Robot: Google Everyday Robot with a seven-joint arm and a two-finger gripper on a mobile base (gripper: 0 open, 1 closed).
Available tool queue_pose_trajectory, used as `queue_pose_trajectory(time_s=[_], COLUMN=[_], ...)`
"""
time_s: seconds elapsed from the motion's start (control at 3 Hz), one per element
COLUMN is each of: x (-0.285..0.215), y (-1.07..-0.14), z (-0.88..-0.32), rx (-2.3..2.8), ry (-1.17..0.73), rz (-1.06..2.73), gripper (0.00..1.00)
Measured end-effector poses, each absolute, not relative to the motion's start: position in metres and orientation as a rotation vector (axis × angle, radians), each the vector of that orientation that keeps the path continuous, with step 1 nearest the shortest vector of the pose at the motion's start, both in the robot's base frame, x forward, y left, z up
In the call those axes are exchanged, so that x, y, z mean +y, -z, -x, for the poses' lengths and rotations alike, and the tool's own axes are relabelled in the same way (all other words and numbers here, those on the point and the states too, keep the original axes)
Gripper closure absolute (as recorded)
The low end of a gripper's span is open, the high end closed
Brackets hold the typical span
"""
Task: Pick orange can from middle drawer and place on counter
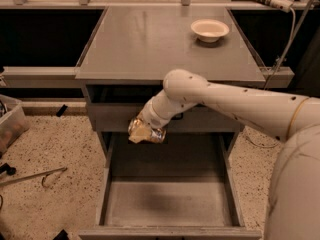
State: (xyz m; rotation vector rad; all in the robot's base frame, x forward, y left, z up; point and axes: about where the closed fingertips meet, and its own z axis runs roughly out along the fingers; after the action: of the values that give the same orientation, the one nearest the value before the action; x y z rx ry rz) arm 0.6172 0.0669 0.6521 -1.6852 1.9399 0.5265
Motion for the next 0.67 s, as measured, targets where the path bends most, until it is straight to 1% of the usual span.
queue_pose_trajectory(time_s=[0.33,0.67], x=[0.074,0.046], y=[-0.705,-0.740], z=[-0.600,-0.553], rx=[1.912,1.924], ry=[-0.553,-0.563], rz=[1.784,1.802], gripper=[1.00,1.00])
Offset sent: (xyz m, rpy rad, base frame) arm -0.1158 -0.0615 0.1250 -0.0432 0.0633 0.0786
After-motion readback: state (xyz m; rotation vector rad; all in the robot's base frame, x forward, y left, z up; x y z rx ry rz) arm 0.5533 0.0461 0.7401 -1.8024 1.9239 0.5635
